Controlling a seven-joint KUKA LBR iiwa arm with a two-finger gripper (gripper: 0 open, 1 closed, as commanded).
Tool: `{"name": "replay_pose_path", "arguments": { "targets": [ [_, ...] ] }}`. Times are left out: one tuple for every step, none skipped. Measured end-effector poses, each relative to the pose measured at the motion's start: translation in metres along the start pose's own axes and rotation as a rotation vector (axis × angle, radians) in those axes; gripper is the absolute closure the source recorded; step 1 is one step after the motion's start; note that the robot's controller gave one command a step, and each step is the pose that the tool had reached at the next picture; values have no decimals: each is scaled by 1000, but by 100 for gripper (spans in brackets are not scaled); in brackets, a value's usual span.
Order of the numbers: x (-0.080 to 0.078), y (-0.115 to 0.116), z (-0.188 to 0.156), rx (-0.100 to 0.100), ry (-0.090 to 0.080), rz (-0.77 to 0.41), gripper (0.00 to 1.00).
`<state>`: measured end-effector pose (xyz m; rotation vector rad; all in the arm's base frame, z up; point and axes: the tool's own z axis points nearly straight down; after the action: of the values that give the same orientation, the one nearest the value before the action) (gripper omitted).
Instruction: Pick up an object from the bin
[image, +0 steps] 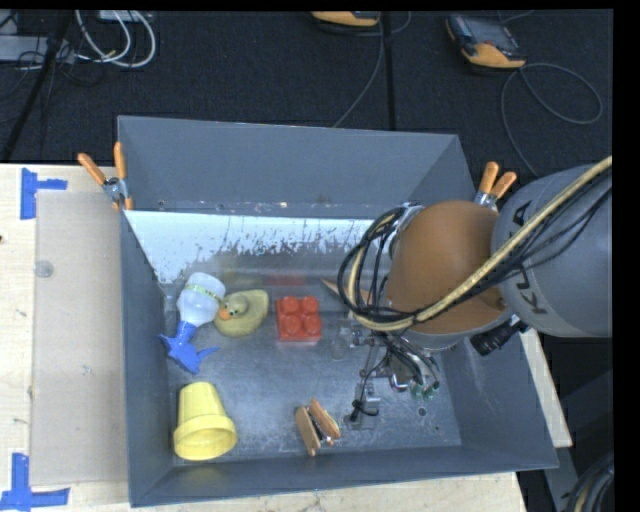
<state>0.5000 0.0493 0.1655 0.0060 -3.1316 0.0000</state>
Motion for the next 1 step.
{"name": "replay_pose_path", "arguments": {
  "targets": [
    [-2, 0, -4, 0, -7, 2, 0]
  ]
}}
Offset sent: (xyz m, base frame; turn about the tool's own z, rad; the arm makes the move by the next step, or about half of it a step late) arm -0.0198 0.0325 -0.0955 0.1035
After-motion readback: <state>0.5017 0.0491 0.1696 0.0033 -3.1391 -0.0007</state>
